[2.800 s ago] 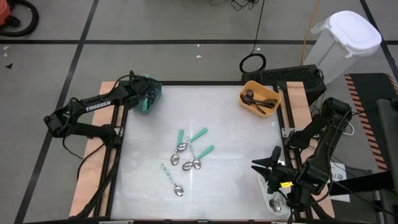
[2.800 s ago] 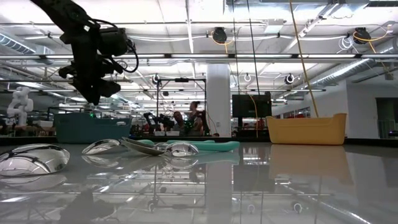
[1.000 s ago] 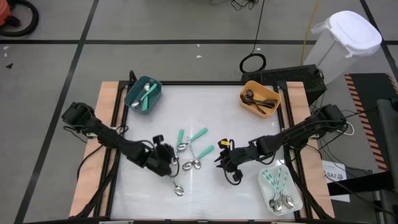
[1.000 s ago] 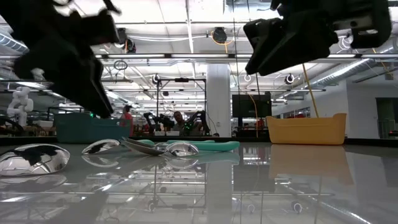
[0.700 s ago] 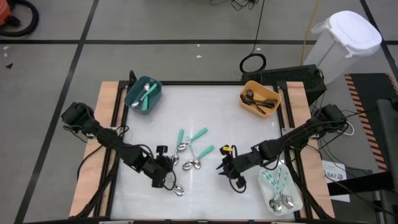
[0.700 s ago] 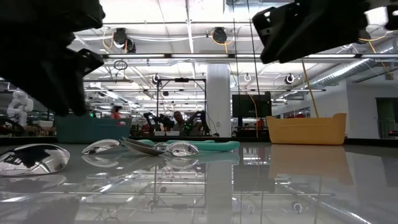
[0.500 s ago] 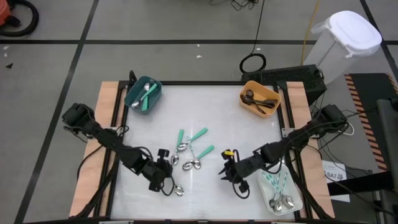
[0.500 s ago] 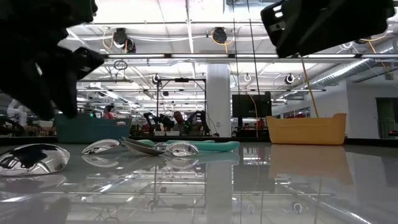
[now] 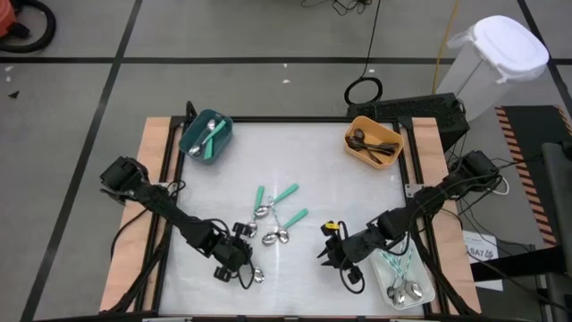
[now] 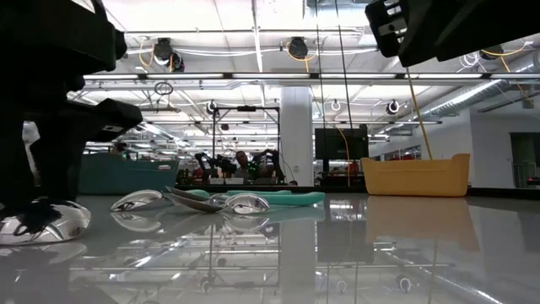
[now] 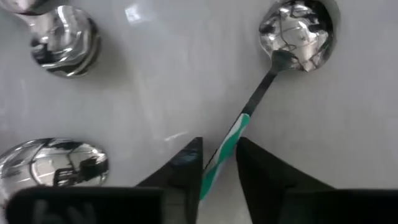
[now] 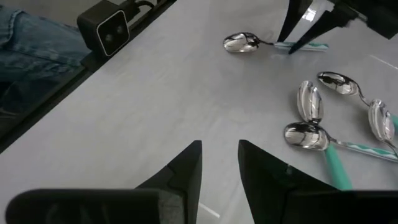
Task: Sort silverware by color (type)
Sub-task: Put the patterned green spoon into the white bin
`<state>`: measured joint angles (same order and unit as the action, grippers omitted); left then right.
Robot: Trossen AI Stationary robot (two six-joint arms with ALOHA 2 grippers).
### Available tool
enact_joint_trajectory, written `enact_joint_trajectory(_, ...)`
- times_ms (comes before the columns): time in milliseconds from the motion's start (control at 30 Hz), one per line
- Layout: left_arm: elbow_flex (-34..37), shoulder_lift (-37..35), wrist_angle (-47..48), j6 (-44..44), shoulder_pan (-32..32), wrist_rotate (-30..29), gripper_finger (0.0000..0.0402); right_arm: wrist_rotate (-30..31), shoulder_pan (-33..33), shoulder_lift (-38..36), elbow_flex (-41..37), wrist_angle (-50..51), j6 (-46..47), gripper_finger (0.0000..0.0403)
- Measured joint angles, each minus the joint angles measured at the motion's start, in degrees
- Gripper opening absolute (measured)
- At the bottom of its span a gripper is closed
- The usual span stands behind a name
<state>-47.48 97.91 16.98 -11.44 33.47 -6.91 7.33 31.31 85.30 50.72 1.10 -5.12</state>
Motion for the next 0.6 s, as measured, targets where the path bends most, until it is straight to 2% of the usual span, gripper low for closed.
enact_joint_trajectory(133, 0.0, 0.6, -0.2, 0.8, 0.1, 0.8, 0.0035, 0.0, 0.3, 0.0, 0.0, 0.0, 1.0, 0.0098)
enact_joint_trajectory(200, -0.4, 0.7, 0.3, 0.8, 0.0, 0.7, 0.0014, 0.1, 0.6, 0.0, 0.0, 0.0, 1.4, 0.0098)
enact_joint_trajectory(333, -3.7, 1.1, 2.5, -0.1, 0.3, -2.1, 0.0014, 0.6, 1.5, 0.0, 0.0, 0.0, 1.5, 0.0098)
enact_joint_trajectory(500, -10.7, 1.3, 3.8, -4.0, -0.1, -10.6, 0.0010, 8.8, 3.7, -0.3, 0.0, 1.0, 3.2, 0.0098)
enact_joint_trajectory(600, -14.0, 1.4, 3.9, -4.1, 0.4, -12.7, 0.0010, 12.1, 5.4, -1.3, 0.0, 0.9, 3.7, 0.0098)
